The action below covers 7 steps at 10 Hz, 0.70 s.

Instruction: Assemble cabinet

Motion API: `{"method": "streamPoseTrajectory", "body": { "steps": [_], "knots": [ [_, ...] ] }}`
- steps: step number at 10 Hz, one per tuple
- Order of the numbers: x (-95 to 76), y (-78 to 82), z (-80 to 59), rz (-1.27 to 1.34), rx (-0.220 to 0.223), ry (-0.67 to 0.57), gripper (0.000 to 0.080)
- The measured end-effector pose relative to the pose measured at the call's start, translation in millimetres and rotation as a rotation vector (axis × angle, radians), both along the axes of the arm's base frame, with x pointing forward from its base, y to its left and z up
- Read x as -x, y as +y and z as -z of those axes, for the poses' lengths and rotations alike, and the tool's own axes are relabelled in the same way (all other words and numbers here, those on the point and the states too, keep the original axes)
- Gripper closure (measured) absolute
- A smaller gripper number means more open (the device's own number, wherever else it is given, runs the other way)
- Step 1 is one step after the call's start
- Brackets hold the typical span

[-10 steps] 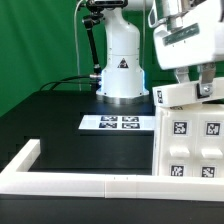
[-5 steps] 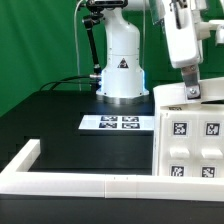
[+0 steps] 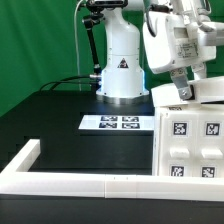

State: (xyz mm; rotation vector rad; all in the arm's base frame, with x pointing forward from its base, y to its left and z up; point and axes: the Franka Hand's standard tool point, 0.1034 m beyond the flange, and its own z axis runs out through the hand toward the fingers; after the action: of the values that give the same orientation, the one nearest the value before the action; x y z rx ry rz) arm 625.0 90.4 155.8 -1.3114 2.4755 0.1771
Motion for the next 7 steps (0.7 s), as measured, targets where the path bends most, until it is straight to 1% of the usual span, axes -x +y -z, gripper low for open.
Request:
{"method": "streamPoseTrajectory", "body": {
  "steps": [1, 2, 3, 4, 6, 7],
  "knots": [
    [0.3, 1.7, 0.2, -0.001, -0.007, -0.001, 0.0183],
    [0.4, 2.5, 0.2, -0.023, -0.001, -0.007, 0.0064],
    [-0.3, 2.7, -3.8, -0.048, 0.003, -0.02, 0.0064],
    [0.0, 4.2, -9.9, -0.063, 0.005, -0.036, 0.0011],
    [0.2, 6.5, -23.1, -0.075, 0.001, -0.068, 0.0001],
    [-0.4, 7.0, -27.5, -0.073, -0.004, -0.079, 0.0001]
  ]
}}
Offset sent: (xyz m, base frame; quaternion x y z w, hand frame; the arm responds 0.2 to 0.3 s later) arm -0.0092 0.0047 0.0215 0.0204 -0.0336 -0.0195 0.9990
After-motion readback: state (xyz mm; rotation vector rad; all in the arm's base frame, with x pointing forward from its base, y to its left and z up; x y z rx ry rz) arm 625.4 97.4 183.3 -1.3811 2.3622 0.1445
